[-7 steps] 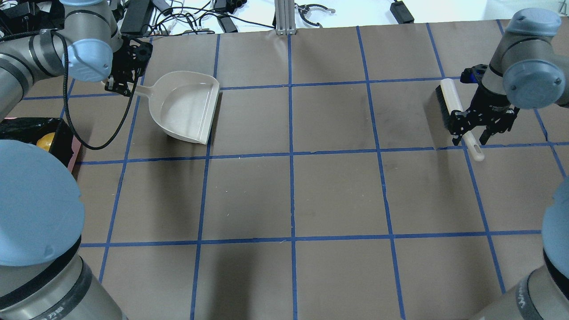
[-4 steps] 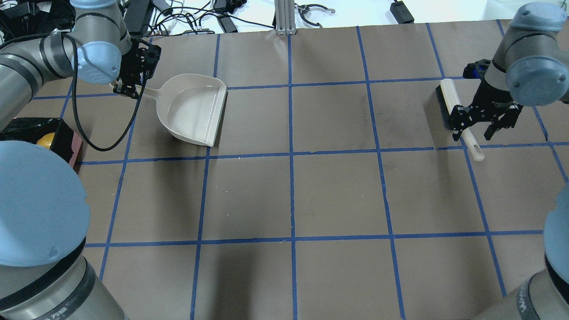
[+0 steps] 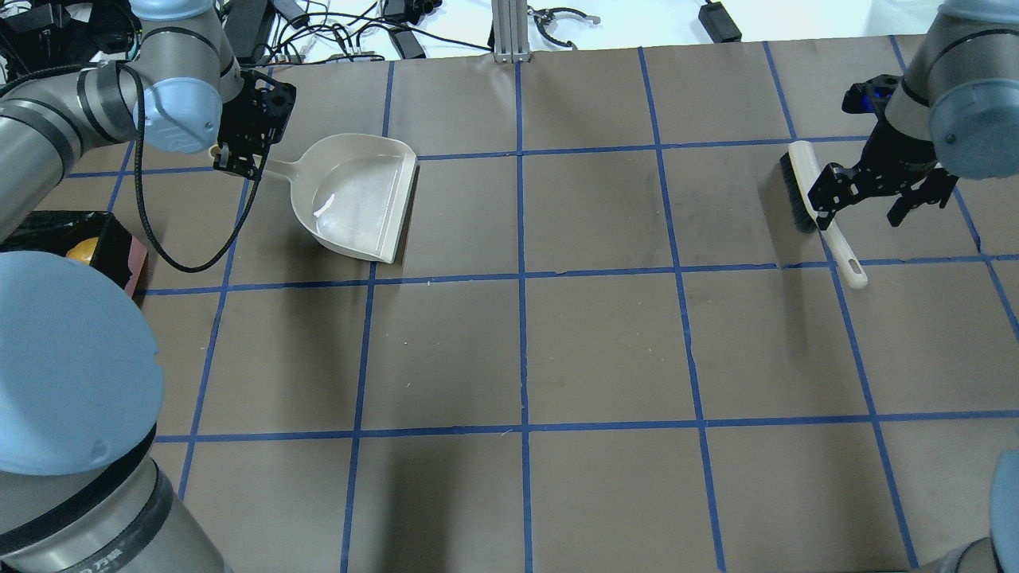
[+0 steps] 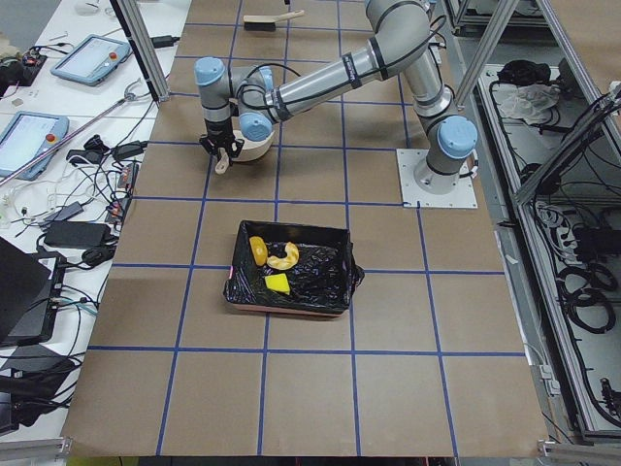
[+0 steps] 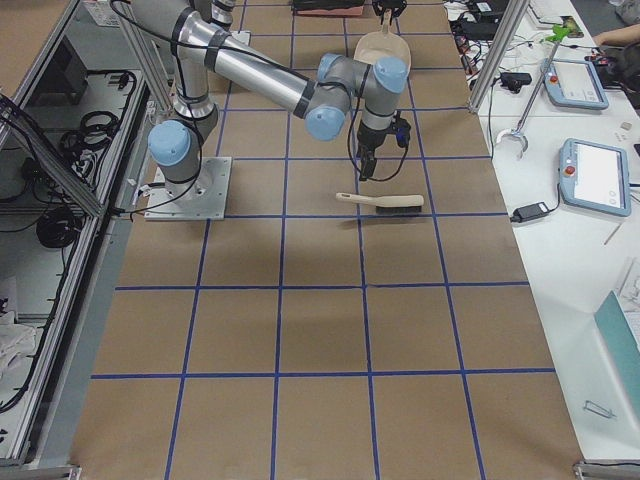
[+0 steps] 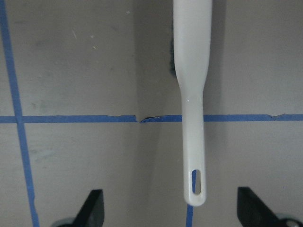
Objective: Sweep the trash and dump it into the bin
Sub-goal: 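Open the right gripper to release the brush and raise it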
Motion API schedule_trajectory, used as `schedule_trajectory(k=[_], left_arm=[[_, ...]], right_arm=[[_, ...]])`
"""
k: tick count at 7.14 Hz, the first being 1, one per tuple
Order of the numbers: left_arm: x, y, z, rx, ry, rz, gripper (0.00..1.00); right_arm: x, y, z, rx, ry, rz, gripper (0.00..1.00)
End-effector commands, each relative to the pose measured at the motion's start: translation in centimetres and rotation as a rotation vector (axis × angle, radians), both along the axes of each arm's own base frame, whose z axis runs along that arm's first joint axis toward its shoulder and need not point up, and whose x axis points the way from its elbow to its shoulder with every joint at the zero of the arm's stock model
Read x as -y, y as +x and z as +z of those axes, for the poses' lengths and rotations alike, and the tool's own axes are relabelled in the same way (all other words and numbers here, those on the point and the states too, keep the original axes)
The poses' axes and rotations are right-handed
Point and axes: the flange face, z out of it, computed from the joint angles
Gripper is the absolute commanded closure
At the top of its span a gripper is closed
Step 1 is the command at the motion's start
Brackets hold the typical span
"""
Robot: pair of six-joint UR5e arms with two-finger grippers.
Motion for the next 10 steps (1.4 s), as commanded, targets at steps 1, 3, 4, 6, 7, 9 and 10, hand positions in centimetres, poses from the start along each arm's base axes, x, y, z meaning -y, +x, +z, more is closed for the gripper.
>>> schedule_trajectory(k=[1,3,4,6,7,9,10], left_arm=[[0.1,-0.3,-0.9,-0.005,0.01,-0.004,1.0],[0.3,-0.8,-1.7,-0.049,0.01,-0.004,1.0],[0.3,-0.6,-1.8,-0.05,0.011,-0.004,1.0],[0.4,-0.5,-1.9,-0.052,0.013,-0.001,1.0],[0.4,-0.5,-2.0,-0.052,0.014,-0.001,1.0],[0.4,-0.5,-2.0,-0.052,0.016,-0.001,0.4],[0.4,-0.5,-2.0,-0.051,0.016,-0.001,0.2]], right_arm=[[-3.0,7.3,6.0,-0.016,-0.084,-0.034,0.0],[-5.3,13.1,9.3,-0.015,-0.136,0.015,0.0],[-6.5,14.9,10.5,-0.015,-0.157,0.004,0.0],[-7.0,16.6,10.6,-0.011,-0.158,0.036,0.0],[-7.7,16.6,11.5,-0.01,-0.165,0.036,0.0],[-8.0,16.7,11.8,0.005,-0.167,0.038,0.0],[-8.0,16.7,11.8,0.008,-0.168,0.038,0.0]])
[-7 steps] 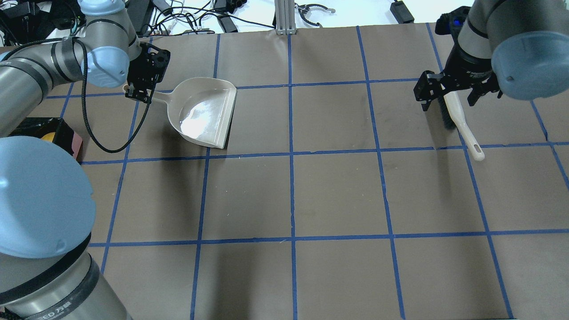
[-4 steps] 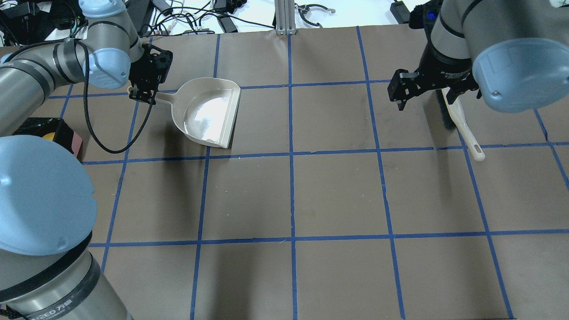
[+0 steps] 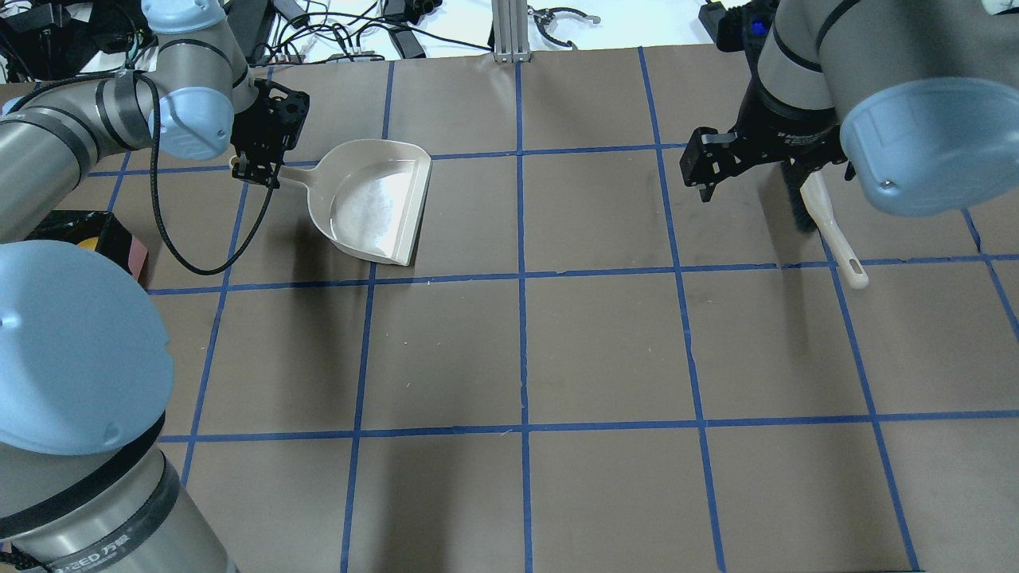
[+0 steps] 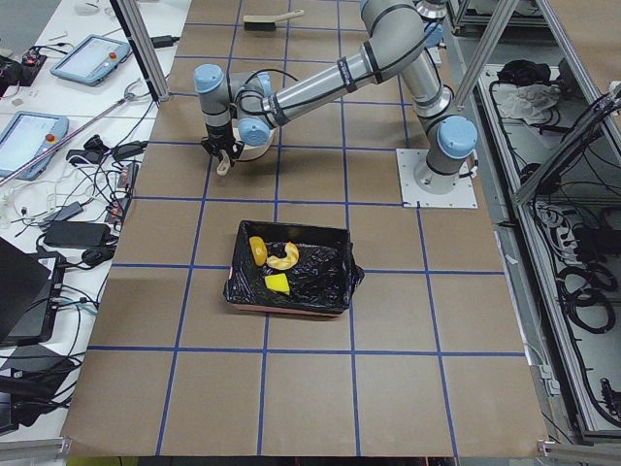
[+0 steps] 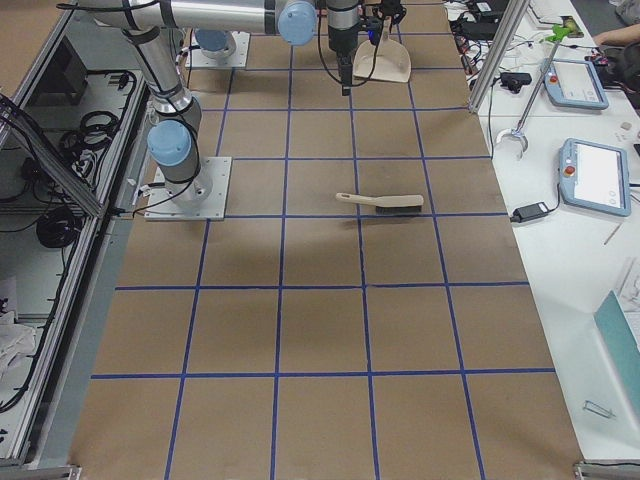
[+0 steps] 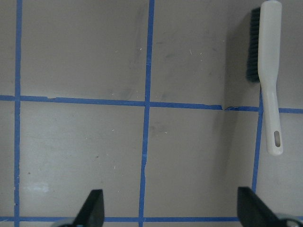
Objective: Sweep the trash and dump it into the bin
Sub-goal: 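Open the right gripper to release the brush and raise it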
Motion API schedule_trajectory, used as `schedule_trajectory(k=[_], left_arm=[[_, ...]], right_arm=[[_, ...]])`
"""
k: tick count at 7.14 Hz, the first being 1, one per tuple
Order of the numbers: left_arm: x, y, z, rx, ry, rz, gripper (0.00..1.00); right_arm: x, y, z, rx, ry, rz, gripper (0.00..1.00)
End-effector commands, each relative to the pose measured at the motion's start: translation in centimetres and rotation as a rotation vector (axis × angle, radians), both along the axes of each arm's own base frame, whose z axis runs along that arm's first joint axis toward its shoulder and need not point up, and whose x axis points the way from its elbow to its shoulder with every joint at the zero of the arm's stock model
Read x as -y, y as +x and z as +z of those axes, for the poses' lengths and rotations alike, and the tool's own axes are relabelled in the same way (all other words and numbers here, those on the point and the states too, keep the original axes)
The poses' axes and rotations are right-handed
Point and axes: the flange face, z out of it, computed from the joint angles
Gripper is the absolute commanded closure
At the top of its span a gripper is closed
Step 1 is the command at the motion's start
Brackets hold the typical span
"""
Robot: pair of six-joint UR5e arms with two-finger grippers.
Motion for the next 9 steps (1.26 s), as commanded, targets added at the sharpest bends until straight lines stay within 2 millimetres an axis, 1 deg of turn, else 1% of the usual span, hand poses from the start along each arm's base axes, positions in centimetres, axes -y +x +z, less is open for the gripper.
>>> schedule_trajectory(k=[1,2,3,4,5,6,7,8,9], left_arm=[[-0.1,0.1,0.4,0.008,-0.003,0.002,0.04],[-0.3,0.1,1.5,0.012,-0.013,0.016,0.0],[-0.6,-0.3,3.0,0.016,-0.031,0.019,0.0],[-1.5,-0.6,5.6,0.013,-0.04,0.09,0.0],[-2.8,-2.2,8.9,-0.004,-0.072,0.237,0.0],[-4.0,-7.0,11.9,-0.015,-0.135,0.348,0.0],[-5.3,-10.1,14.3,-0.038,-0.186,0.488,0.0],[-6.3,-11.6,16.1,-0.069,-0.219,0.637,0.0],[-7.8,-12.4,17.9,-0.121,-0.221,0.805,0.0]], right_arm=[[-0.2,0.0,0.1,0.001,0.005,0.019,0.0],[-0.5,0.0,0.2,0.0,0.015,0.021,0.0],[-0.6,0.1,0.3,0.005,0.012,0.016,0.0],[-0.8,0.3,0.3,0.038,0.029,0.014,0.0],[-1.6,0.5,0.8,0.075,0.027,0.02,0.0],[-1.9,0.5,1.1,0.089,0.021,0.018,0.0],[-2.0,0.5,1.2,0.087,0.02,0.02,0.0],[-2.2,0.5,1.3,0.087,0.023,0.02,0.0],[-2.3,0.4,1.2,0.084,0.032,0.019,0.0]])
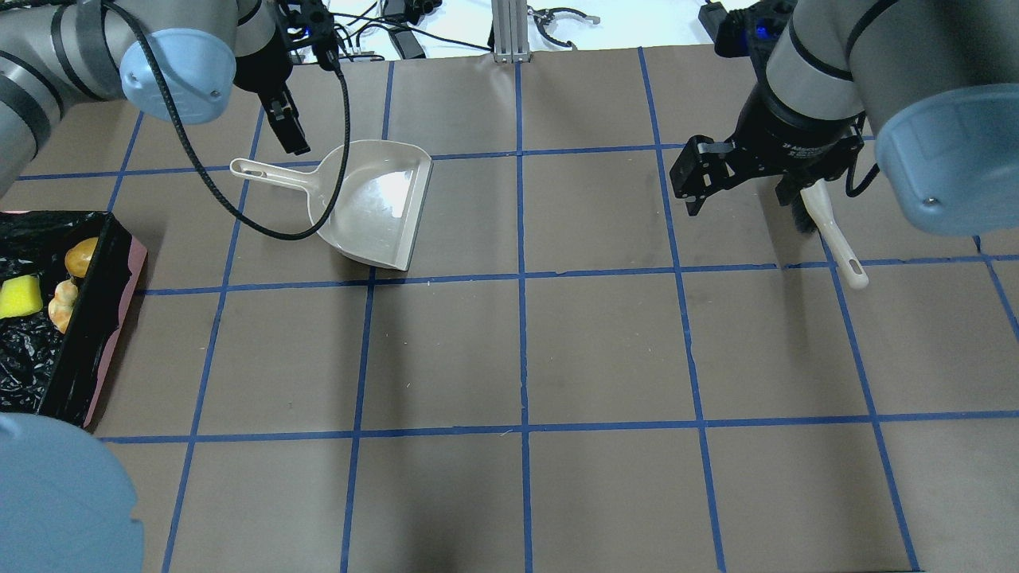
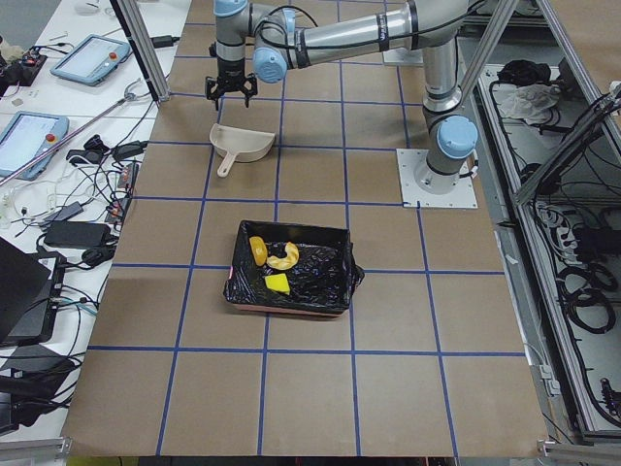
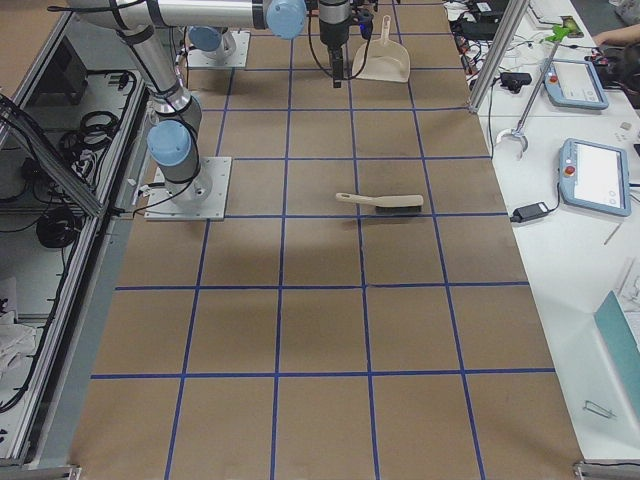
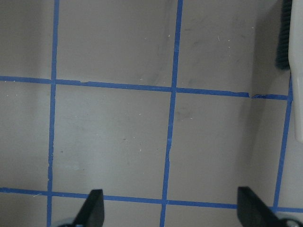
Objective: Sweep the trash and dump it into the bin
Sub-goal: 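Open the left gripper to release the dustpan and raise it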
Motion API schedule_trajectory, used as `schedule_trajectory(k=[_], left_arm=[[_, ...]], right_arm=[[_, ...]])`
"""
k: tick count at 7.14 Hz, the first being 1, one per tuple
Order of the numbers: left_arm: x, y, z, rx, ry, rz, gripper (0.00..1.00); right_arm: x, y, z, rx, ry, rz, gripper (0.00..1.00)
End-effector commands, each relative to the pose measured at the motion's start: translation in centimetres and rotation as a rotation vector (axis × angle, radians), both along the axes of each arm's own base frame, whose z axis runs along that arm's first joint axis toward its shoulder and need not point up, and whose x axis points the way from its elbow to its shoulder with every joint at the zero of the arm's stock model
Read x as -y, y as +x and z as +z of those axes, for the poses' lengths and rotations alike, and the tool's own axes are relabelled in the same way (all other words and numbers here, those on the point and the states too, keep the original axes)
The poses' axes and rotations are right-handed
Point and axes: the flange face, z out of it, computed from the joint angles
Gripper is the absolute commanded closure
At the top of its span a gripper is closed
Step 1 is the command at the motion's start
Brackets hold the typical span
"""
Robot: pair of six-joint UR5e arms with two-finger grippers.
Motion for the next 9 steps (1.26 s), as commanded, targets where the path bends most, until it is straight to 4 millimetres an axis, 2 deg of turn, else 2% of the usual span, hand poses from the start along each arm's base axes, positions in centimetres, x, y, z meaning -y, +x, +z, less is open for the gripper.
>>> schedule_trajectory(k=[1,3,5,6,7,9], left_arm=[[-3.6,-1.8,4.1,-0.108,-0.037,0.375,0.0],[-8.4,-2.9,8.3,-0.221,-0.001,0.779,0.0],[-13.1,-3.3,11.5,-0.221,0.038,0.976,0.0],[-15.3,-3.8,11.2,-0.196,0.086,1.002,0.02],[-17.5,-4.7,9.4,-0.178,0.107,1.03,0.02],[-18.6,-5.2,9.3,-0.189,0.083,1.043,0.0]], right_arm=[[-0.3,0.0,0.0,0.001,0.02,0.0,0.0],[-0.1,-0.1,0.3,0.001,0.009,-0.003,0.0],[-0.1,-0.3,0.4,-0.008,0.006,-0.017,0.0],[-0.3,-0.3,0.7,-0.008,-0.004,-0.017,0.0],[-0.5,-0.4,1.1,-0.014,-0.015,-0.01,0.0],[-0.6,-0.4,0.9,-0.015,-0.006,-0.006,0.0]])
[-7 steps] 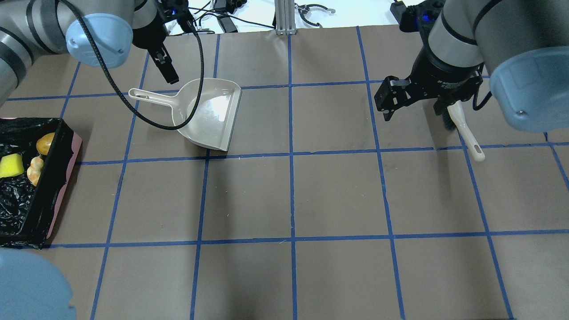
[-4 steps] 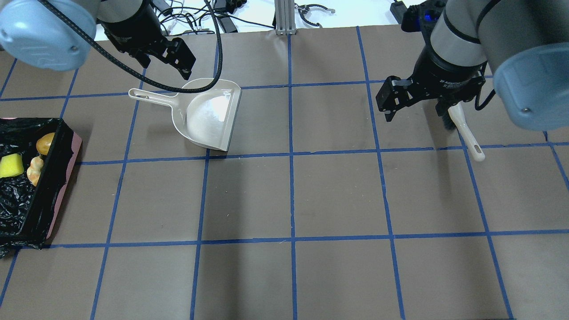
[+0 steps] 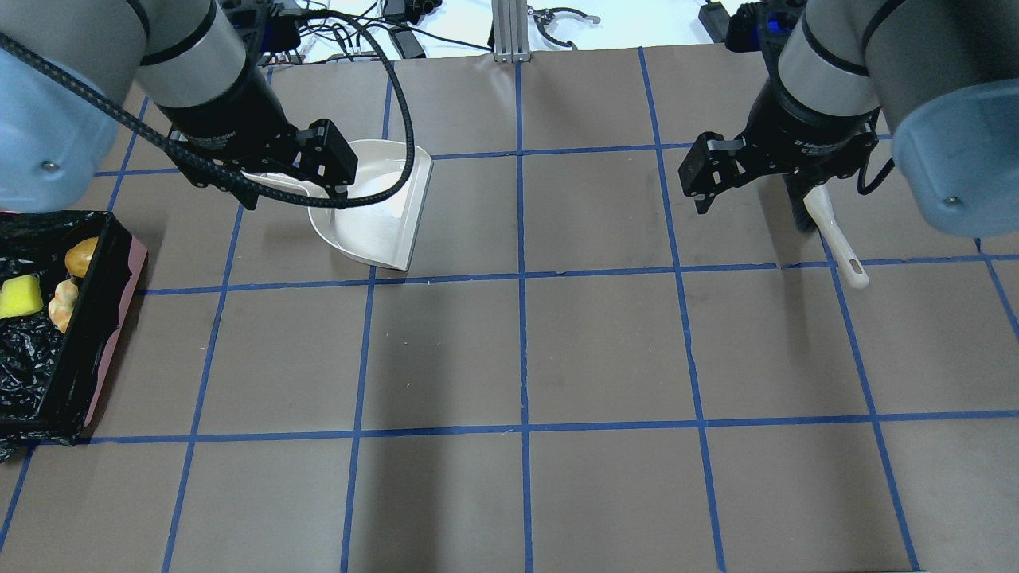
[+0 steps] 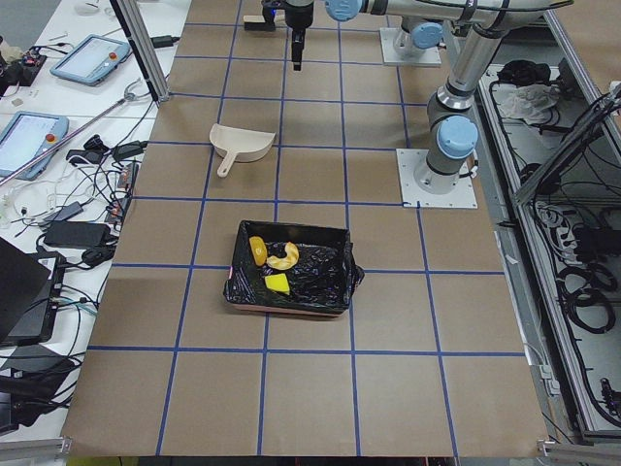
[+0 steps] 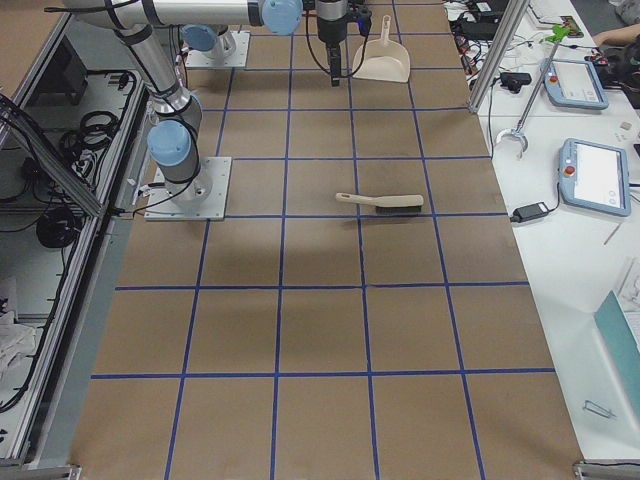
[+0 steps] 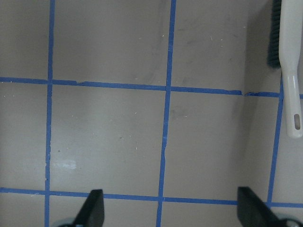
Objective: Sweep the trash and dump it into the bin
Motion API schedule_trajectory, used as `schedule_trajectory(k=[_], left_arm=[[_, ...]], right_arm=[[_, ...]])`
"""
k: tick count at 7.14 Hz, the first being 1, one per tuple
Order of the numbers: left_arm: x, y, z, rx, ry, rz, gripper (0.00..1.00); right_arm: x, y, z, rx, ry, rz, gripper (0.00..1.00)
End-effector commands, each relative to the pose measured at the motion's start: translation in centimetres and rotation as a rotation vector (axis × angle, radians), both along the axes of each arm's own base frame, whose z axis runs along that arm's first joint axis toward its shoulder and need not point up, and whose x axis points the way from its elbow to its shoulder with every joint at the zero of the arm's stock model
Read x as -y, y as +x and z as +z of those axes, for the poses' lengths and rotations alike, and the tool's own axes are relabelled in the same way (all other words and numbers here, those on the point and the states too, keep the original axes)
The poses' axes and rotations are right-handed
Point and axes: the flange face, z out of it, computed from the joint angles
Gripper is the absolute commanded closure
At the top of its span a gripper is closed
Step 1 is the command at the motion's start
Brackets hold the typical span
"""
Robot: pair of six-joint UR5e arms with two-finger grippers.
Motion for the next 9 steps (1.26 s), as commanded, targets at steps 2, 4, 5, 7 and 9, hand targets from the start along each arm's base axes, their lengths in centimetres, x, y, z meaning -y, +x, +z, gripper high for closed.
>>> schedule_trajectory(k=[2,4,5,7,9], left_arm=[[-1.6,-0.2,0.2,0.008,-0.007,0.011,0.0],[-1.9,-0.1,0.4,0.008,-0.007,0.005,0.0],[-1.9,-0.1,0.4,0.01,-0.004,0.005,0.0],[-2.0,-0.1,0.4,0.008,-0.001,0.005,0.0],[-2.0,-0.1,0.4,0.008,-0.003,0.005,0.0]], right_arm=[[-0.2,0.0,-0.2,-0.003,0.013,0.004,0.0],[-0.2,0.0,-0.3,-0.001,0.014,0.004,0.0],[-0.2,0.0,-0.3,-0.003,0.014,0.004,0.0],[-0.2,0.0,-0.2,-0.002,0.014,0.005,0.0],[-0.3,0.0,-0.2,-0.002,0.016,0.005,0.0]])
